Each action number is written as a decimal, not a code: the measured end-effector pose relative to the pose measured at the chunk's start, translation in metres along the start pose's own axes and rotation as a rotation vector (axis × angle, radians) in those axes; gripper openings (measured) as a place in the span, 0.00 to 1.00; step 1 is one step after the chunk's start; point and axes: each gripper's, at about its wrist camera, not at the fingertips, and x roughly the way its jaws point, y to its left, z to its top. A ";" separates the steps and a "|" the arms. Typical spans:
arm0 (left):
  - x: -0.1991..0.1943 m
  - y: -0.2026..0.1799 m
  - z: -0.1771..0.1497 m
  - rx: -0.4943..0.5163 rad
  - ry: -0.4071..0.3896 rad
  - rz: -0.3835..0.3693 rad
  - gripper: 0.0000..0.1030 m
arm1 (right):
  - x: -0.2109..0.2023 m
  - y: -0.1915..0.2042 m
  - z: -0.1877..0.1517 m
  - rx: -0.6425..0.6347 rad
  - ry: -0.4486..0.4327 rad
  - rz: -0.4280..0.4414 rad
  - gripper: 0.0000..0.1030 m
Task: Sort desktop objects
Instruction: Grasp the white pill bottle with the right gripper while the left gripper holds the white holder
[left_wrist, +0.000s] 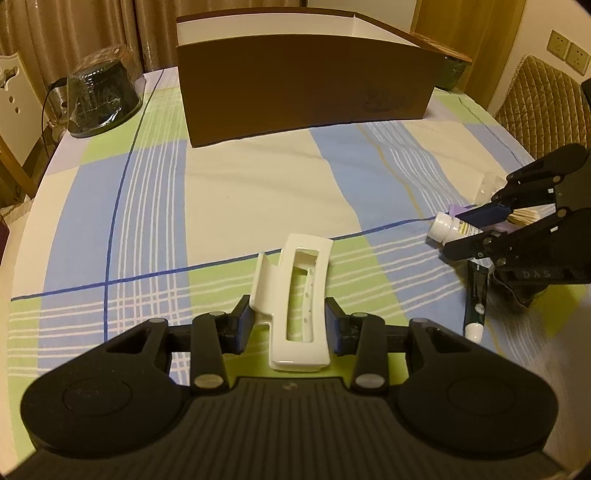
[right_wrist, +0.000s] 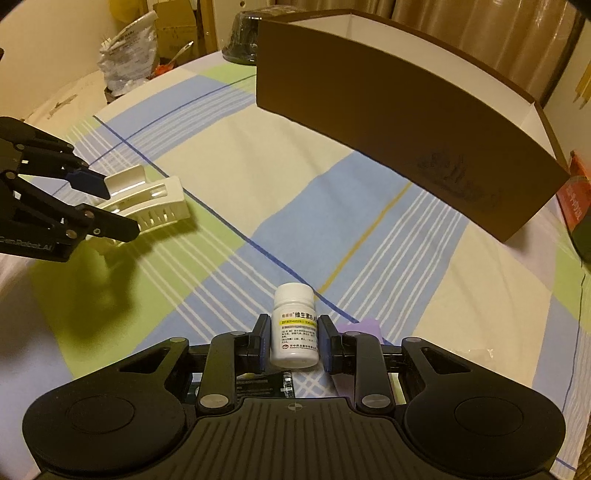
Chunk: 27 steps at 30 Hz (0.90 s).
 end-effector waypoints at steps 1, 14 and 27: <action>0.000 0.000 0.001 0.002 -0.001 0.000 0.34 | -0.001 0.001 0.000 0.001 -0.002 0.000 0.25; -0.014 0.000 0.006 0.011 -0.022 0.005 0.34 | -0.021 0.009 0.006 0.009 -0.033 -0.009 0.25; -0.025 -0.001 0.003 0.015 -0.033 0.004 0.34 | -0.039 0.007 0.007 0.026 -0.059 -0.035 0.25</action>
